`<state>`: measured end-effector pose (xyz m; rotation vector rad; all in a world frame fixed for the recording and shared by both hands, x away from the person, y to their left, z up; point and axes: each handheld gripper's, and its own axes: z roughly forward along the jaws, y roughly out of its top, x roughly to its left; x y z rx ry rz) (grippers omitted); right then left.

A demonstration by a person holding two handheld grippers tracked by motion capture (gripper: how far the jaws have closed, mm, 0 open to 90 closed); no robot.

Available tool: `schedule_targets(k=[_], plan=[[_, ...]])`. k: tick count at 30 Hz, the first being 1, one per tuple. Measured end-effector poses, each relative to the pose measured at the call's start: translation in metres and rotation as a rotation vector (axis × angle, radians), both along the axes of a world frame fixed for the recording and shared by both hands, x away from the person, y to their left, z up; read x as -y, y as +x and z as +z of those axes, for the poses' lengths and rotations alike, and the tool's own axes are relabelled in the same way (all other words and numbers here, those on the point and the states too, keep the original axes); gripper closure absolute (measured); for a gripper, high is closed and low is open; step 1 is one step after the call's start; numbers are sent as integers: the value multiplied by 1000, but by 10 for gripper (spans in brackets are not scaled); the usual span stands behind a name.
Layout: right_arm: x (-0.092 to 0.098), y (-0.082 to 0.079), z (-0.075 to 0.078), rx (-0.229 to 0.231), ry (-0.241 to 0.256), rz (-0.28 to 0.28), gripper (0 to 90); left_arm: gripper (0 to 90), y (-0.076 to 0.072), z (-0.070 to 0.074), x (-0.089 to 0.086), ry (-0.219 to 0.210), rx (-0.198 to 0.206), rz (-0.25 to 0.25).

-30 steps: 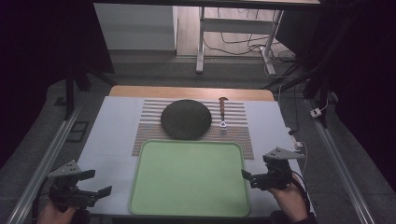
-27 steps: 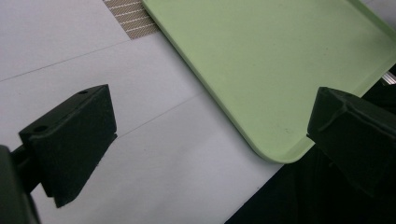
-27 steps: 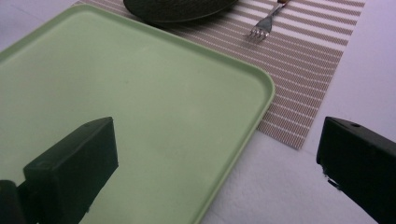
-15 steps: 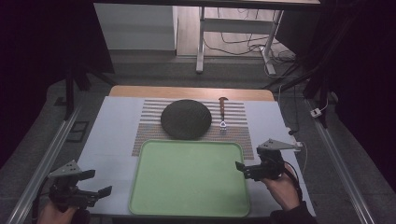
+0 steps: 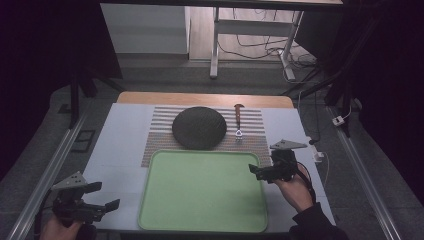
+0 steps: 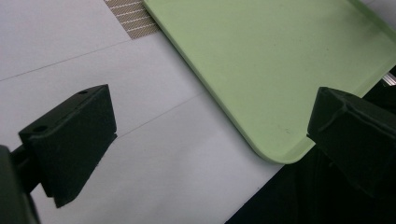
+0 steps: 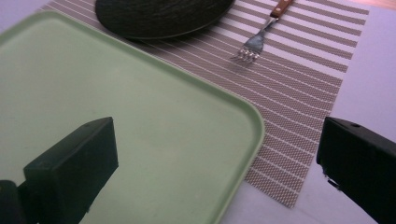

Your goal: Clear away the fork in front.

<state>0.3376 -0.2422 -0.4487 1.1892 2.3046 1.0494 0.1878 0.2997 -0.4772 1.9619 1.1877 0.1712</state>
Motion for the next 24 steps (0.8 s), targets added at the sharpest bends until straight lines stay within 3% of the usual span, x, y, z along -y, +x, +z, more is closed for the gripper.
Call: schedule_targets(k=[6, 9, 12, 24], plan=[[-5, 18, -6, 9, -67, -15, 0, 11, 0, 0, 0, -1, -1, 2], [-9, 27, -10, 17, -123, -17, 0, 11, 0, 0, 0, -2, -2, 2], [-14, 35, -13, 39, -170, -4, 0, 11, 0, 0, 0, -2, -3, 2], [-37, 71, -24, 53, -321, 20, 0, 11, 0, 0, 0, -6, -6, 3]])
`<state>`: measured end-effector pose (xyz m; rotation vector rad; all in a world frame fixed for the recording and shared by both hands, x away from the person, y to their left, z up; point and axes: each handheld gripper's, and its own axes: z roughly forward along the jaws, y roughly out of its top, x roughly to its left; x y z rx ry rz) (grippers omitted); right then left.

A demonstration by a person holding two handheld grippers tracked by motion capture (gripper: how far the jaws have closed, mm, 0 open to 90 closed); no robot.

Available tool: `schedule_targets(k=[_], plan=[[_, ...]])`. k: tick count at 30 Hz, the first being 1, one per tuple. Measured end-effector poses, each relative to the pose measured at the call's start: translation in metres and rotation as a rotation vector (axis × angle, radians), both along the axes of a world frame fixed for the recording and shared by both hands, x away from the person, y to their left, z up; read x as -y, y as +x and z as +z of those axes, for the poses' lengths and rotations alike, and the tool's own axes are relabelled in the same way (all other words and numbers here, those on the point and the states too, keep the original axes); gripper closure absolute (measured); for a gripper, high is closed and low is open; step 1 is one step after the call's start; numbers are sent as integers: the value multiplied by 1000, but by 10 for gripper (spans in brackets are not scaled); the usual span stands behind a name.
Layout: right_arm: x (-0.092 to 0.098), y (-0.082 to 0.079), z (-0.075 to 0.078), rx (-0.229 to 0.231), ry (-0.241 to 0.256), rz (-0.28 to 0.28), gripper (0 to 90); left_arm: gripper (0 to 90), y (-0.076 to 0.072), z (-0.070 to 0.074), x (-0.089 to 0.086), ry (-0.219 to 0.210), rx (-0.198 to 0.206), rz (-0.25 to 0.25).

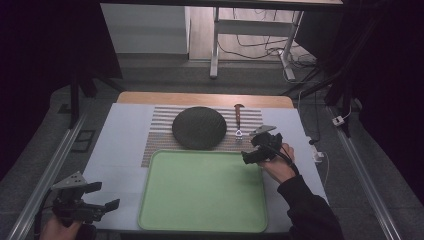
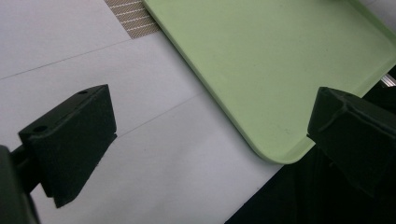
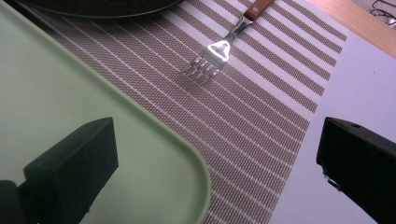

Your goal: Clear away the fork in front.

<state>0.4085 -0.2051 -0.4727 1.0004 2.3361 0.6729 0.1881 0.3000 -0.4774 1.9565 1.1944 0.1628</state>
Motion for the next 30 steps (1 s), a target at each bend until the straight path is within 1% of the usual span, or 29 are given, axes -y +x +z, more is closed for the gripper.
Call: schedule_targets(k=[3, 6, 7, 8, 14, 16, 19, 20, 21, 22, 24, 25, 27, 29, 30], plan=[[-5, 8, -4, 8, -35, 15, 0, 11, 0, 0, 0, -1, 0, 0], [-10, 17, -7, 19, -70, 18, 0, 11, 0, 0, 0, -1, 0, 0], [-13, 22, -10, 26, -93, 19, 0, 11, 0, 0, 0, -2, 0, 0], [-13, 22, -10, 26, -93, 19, 0, 11, 0, 0, 0, -3, 0, 0], [-22, 35, -17, 45, -161, 27, 0, 11, 0, 0, 0, -4, 0, -1], [-27, 38, -19, 52, -189, 40, 7, 11, 0, 0, 0, -4, 0, -2], [-34, 42, -23, 64, -240, 64, 43, 11, 0, 0, 0, -4, 0, -2], [-36, 43, -24, 59, -253, 84, 55, 11, 0, 0, 0, -5, 0, -2], [-38, 44, -26, 79, -281, 91, 71, 11, 0, 0, 0, -5, 0, -2], [-40, 45, -26, 73, -300, 111, 91, 11, 0, 0, 0, -5, 0, -2], [-44, 46, -29, 103, -352, 133, 130, 11, 0, 0, -1, -6, 0, -2], [-46, 46, -30, 107, -371, 143, 163, 11, 0, 0, -1, -6, 0, -3], [-49, 45, -33, 132, -414, 163, 215, 11, 0, 0, -1, -6, 0, -3], [-52, 44, -35, 147, -466, 193, 292, 11, 0, 0, 0, -5, 0, -4], [-53, 44, -36, 158, -493, 206, 317, 11, 0, 0, 0, -5, 0, -4]])
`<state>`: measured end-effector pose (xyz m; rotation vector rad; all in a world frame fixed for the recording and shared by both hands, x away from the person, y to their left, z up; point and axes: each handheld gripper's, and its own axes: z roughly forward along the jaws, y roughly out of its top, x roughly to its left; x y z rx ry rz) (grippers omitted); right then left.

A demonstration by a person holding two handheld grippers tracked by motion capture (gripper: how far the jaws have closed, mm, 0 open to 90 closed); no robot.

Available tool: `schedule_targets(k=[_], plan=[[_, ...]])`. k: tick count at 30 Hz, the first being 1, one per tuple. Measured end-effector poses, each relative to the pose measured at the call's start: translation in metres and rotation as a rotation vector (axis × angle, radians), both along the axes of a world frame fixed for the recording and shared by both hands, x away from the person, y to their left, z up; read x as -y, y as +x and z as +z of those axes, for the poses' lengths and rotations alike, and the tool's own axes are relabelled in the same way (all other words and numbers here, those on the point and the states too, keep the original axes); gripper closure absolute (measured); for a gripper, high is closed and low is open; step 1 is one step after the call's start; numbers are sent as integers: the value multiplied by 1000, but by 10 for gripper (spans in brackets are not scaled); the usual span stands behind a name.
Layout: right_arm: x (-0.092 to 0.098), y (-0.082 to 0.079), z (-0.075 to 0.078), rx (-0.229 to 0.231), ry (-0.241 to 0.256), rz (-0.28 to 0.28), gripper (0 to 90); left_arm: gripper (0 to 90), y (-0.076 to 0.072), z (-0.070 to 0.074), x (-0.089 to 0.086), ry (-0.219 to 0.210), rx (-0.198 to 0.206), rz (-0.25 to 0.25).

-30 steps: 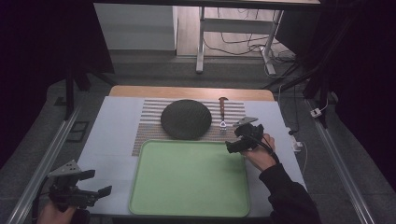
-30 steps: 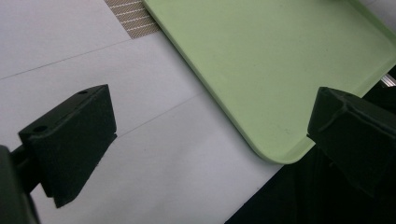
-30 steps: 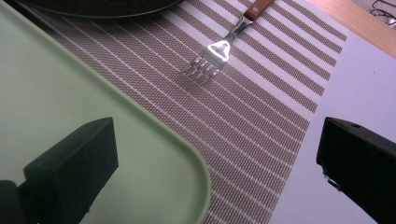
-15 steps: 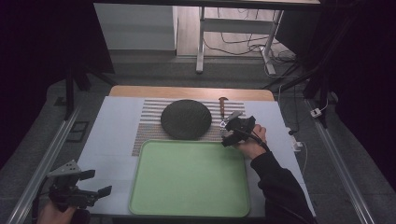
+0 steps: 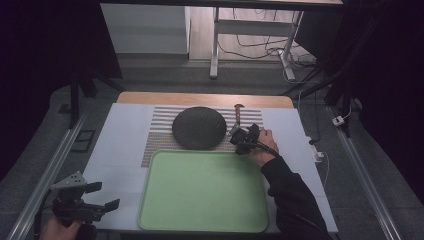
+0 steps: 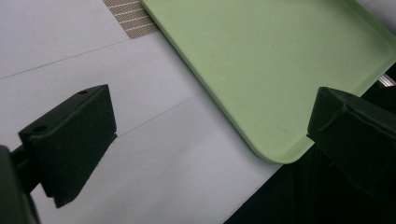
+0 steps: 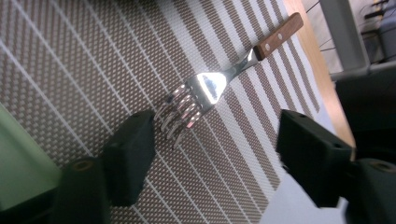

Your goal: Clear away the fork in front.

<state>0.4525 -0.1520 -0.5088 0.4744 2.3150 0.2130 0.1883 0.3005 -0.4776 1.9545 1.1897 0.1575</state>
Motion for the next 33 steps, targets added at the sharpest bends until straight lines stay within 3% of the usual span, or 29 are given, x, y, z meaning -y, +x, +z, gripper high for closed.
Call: schedule_targets(k=[5, 6, 7, 12, 13, 14, 17, 18, 19, 22, 23, 26, 31, 32, 33], plan=[[-6, -3, -6, 6, -106, 101, 523, 11, 0, 0, 0, 1, 0, 0], [-10, -5, -11, 27, -140, 128, 620, 11, 0, 0, 0, 2, 0, -1], [-10, -5, -11, 27, -140, 128, 620, 11, 0, 0, 0, 2, 0, 0], [-18, -11, -20, 38, -232, 181, 849, 11, 0, 0, 0, 2, 0, -2], [-18, -11, -20, 39, -256, 199, 871, 11, 0, 0, 0, 2, 0, -3], [-19, -12, -22, 78, -272, 202, 886, 11, 0, 0, 0, 3, 1, -4], [-19, -15, -18, 123, -296, 198, 900, 11, 0, 0, 0, 5, 2, -5], [-18, -14, -16, 91, -282, 204, 900, 11, 0, 0, 0, 5, 2, -6], [-17, -14, -15, 118, -277, 197, 900, 11, 0, 0, 0, 6, 3, -6], [-13, -15, -8, 92, -252, 189, 900, 11, -1, 0, 1, 7, 6, -9], [-12, -16, -7, 126, -253, 184, 900, 11, -1, 0, 1, 8, 7, -8], [-9, -17, 1, 103, -209, 185, 900, 10, -1, 1, 2, 11, 7, -12], [-3, -22, 14, 117, -144, 169, 900, 8, -1, 1, 2, 15, 10, -17], [-1, -22, 17, 99, -130, 172, 900, 7, -1, 1, 2, 15, 11, -18], [0, -24, 19, 120, -113, 166, 900, 5, -1, 1, 2, 15, 11, -18]])
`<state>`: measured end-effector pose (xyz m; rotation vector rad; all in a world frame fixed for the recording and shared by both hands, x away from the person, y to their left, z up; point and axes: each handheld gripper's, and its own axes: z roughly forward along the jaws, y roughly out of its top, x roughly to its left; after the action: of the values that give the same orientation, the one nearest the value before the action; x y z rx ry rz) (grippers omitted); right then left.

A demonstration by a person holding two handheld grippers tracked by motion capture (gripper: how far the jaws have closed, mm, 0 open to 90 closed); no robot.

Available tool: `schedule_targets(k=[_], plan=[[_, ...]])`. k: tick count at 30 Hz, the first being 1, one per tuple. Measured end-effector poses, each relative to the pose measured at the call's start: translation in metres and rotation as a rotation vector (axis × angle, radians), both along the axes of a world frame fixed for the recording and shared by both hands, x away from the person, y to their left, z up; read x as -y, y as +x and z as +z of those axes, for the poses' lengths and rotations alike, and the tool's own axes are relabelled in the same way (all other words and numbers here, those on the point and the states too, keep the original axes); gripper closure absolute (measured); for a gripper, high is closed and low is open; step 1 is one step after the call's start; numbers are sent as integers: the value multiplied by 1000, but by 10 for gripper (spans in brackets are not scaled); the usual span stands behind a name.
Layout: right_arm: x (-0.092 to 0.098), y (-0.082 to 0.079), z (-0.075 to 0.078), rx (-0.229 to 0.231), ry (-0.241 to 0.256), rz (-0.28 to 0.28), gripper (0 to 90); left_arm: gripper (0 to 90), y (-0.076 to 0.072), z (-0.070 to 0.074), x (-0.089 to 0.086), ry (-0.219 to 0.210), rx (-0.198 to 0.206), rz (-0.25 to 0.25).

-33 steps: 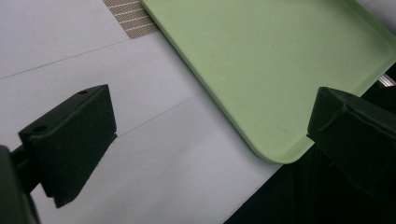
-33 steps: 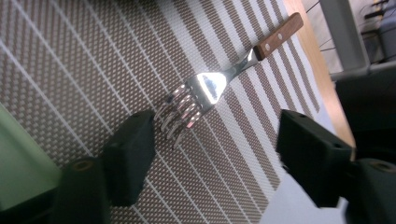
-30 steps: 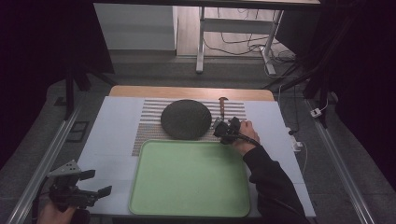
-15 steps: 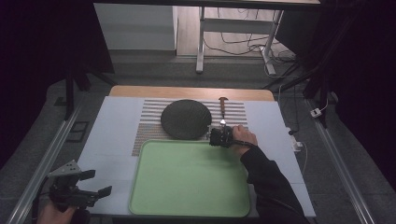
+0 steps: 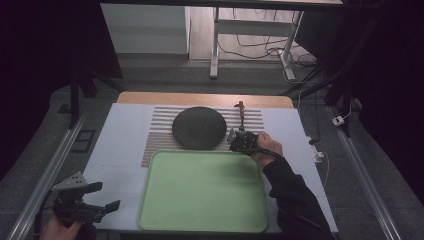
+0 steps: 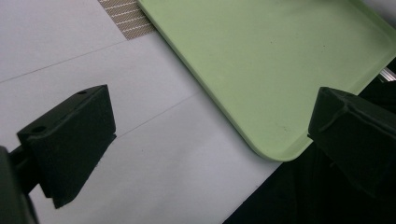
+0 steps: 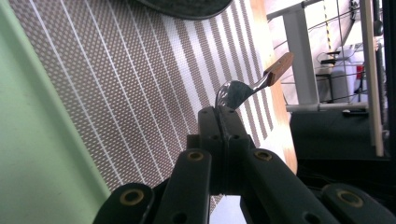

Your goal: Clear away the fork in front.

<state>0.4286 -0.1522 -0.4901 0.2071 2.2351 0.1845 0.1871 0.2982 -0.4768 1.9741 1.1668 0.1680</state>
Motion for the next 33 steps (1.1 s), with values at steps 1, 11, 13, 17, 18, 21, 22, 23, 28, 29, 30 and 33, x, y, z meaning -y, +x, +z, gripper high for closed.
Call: schedule_targets(k=[1, 11, 13, 17, 18, 21, 22, 23, 28, 29, 30, 33], plan=[[2, -1, 4, -26, 15, -2, 900, 3, 0, 0, 0, 0, 0, 0], [17, -18, 26, -58, 211, -36, 900, 0, 0, 0, 1, 7, 0, -6], [20, -22, 30, -76, 251, -34, 900, 0, 0, 0, 1, 5, -3, -9], [27, -30, 37, -123, 340, -40, 900, 0, 1, 0, 1, 5, -5, -14], [29, -31, 39, -129, 370, -41, 900, 0, 1, 0, 1, 6, -5, -15], [35, -37, 45, -157, 447, -45, 900, 0, 1, 0, 2, 8, -2, -18], [37, -39, 47, -162, 469, -46, 900, 0, 1, 0, 2, 9, -1, -19], [38, -41, 49, -170, 491, -44, 900, 0, 0, 0, 2, 9, 0, -20], [46, -52, 58, -220, 598, -21, 900, 0, 0, 1, 2, -3, -6, -34], [48, -54, 59, -231, 618, -16, 900, 0, 0, 1, 3, -1, -7, -35], [49, -57, 61, -244, 637, -12, 900, 0, 1, 1, 3, -2, -9, -37], [54, -65, 64, -280, 696, 4, 900, 0, 1, 1, 4, -10, -8, -44]])
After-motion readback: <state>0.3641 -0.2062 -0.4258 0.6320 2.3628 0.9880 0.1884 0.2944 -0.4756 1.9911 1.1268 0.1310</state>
